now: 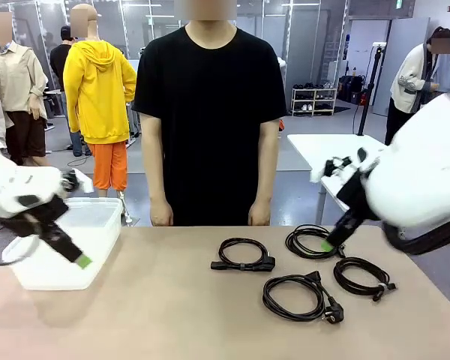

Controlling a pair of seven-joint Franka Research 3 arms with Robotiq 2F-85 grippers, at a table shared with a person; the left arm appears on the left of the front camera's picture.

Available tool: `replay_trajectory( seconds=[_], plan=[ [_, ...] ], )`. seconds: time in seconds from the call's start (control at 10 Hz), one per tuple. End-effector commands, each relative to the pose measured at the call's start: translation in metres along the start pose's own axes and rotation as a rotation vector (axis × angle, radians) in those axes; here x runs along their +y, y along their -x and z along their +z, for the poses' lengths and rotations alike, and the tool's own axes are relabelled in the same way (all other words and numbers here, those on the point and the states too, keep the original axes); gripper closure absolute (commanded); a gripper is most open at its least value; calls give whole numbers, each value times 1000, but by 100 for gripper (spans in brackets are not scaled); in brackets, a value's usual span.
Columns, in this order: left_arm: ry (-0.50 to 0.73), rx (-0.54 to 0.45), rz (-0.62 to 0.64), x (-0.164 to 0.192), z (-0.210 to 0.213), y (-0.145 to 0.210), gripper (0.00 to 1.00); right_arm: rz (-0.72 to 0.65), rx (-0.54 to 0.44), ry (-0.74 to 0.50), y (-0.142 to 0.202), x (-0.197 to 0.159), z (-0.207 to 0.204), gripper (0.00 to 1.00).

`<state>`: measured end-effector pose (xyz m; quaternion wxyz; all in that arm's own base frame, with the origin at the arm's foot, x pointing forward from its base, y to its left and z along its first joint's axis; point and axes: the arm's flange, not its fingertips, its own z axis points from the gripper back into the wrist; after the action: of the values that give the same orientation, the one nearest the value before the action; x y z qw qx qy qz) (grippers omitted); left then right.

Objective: Organize and store the cables.
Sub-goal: Place the Power Cable into the Organizing box.

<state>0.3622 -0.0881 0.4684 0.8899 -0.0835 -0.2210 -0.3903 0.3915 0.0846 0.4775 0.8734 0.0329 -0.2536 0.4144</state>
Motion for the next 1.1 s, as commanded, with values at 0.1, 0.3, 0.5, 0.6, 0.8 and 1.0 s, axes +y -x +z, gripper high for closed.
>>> replay_trajectory(
  seconds=[0.1,0.3,0.5,0.6,0.8,1.0],
  plan=[
    [37,-94,-114,9,81,63,0,134,-98,-125,62,-19,76,0],
    [-6,-179,-181,14,112,110,0,116,-181,-135,117,-29,110,0],
    [-6,-293,-168,26,129,139,0,109,-257,-130,153,-32,121,0],
    [-59,-307,-144,33,135,152,0,87,-277,-116,168,-32,123,0],
    [-44,-337,-118,42,144,170,0,54,-317,-118,191,-31,128,0],
    [-16,-363,-81,51,136,169,0,58,-326,-114,179,-30,122,0]
  ],
)
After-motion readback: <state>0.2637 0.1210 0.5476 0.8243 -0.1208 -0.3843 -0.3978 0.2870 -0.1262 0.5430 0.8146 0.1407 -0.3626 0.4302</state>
